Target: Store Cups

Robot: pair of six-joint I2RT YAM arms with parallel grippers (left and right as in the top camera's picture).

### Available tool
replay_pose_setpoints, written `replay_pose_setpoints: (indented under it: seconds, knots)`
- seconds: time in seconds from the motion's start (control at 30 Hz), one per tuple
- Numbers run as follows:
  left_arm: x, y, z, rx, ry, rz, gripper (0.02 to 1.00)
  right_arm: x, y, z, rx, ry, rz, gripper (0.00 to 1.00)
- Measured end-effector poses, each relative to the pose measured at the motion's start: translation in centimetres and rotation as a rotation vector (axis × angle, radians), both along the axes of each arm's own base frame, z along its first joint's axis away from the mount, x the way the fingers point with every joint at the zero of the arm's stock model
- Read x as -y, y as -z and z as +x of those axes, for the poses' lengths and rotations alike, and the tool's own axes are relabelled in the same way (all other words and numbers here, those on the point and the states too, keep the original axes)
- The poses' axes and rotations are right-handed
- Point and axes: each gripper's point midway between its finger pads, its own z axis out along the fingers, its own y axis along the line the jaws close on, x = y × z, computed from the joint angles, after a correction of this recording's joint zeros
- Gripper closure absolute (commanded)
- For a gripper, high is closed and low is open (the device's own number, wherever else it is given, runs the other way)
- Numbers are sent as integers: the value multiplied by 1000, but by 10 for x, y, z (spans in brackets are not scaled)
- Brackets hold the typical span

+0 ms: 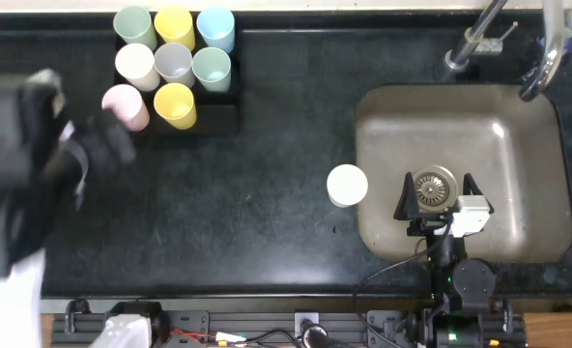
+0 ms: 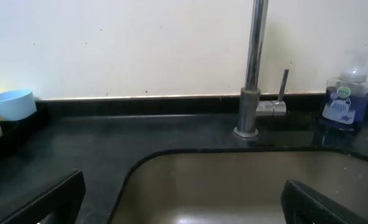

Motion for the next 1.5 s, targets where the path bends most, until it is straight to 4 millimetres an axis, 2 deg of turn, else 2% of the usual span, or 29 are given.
replay_pose_setpoints:
  seconds: [0.07, 0.13, 0.2, 0.27, 0.33, 0.43, 0.5, 0.53, 0.63, 0.7, 0.77, 0.87, 0.97, 1.5]
  knots:
    - [-5, -18, -25, 95, 3, 39, 18, 0, 0, 0, 0, 0, 0, 3]
    - [-12, -22, -48, 176, -15, 81, 18, 0, 0, 0, 0, 0, 0, 5]
    - [-23, -16, -67, 284, -62, 120, 18, 0, 0, 0, -1, 0, 0, 7]
    - [-32, 3, -77, 379, -110, 152, 18, 0, 0, 0, 0, 0, 0, 3]
    - [-38, 27, -69, 499, -142, 166, 20, 0, 0, 0, 0, 0, 0, 3]
    - [-34, 62, -34, 734, -123, 157, 18, 0, 0, 0, 0, 0, 0, 5]
    - [-22, 64, -14, 938, -50, 165, 18, 0, 0, 0, 0, 0, 0, 3]
    - [-14, 60, -11, 1056, 1, 186, 18, 0, 0, 0, 0, 0, 0, 3]
    - [7, 55, -17, 1242, 143, 277, 18, 0, 0, 0, 0, 0, -1, 5]
    - [18, 64, -15, 1215, 226, 312, 20, 0, 0, 0, 0, 0, 0, 3]
    - [25, 83, -10, 1137, 287, 321, 18, 0, 0, 0, 0, 0, -1, 3]
    - [33, 132, -1, 941, 360, 290, 18, 0, 0, 0, 0, 0, 0, 3]
    - [38, 180, -1, 763, 408, 250, 18, 0, 0, 0, 1, 0, 0, 3]
    - [28, 181, 0, 742, 391, 334, 18, 0, 0, 0, 0, 0, 0, 1]
